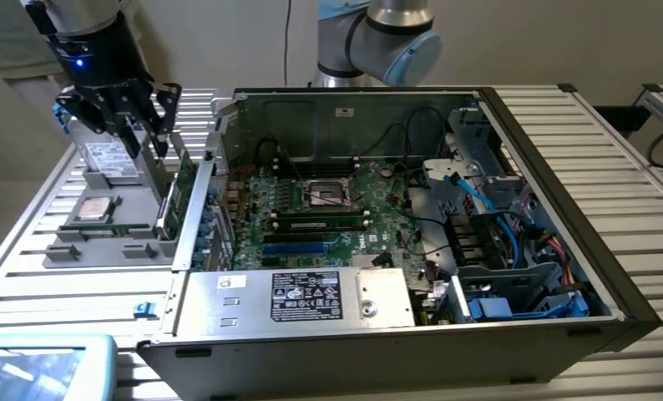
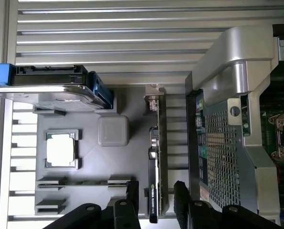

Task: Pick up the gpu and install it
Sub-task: 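Pick up the gpu and move the gpu toward the slot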

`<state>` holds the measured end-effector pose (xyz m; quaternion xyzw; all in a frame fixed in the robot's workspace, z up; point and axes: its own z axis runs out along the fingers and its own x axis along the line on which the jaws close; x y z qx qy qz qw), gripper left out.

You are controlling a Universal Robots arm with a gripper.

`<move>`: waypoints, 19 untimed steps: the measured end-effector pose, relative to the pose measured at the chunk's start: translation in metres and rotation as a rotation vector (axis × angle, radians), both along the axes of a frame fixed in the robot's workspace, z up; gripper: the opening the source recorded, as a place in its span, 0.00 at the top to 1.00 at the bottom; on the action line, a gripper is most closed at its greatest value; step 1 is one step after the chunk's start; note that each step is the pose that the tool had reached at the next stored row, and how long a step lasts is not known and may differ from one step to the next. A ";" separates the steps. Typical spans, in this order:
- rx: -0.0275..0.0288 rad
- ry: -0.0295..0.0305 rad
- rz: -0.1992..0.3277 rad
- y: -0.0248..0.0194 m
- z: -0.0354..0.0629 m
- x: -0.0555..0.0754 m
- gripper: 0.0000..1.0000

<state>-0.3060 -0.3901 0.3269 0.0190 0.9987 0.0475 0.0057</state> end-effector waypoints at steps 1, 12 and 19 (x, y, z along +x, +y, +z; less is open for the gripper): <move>0.0000 0.0000 0.000 0.0000 -0.0018 0.000 0.56; 0.0023 -0.0084 -0.012 0.0000 -0.0190 -0.004 0.56; 0.0048 -0.0206 -0.037 0.0000 -0.0271 -0.004 0.56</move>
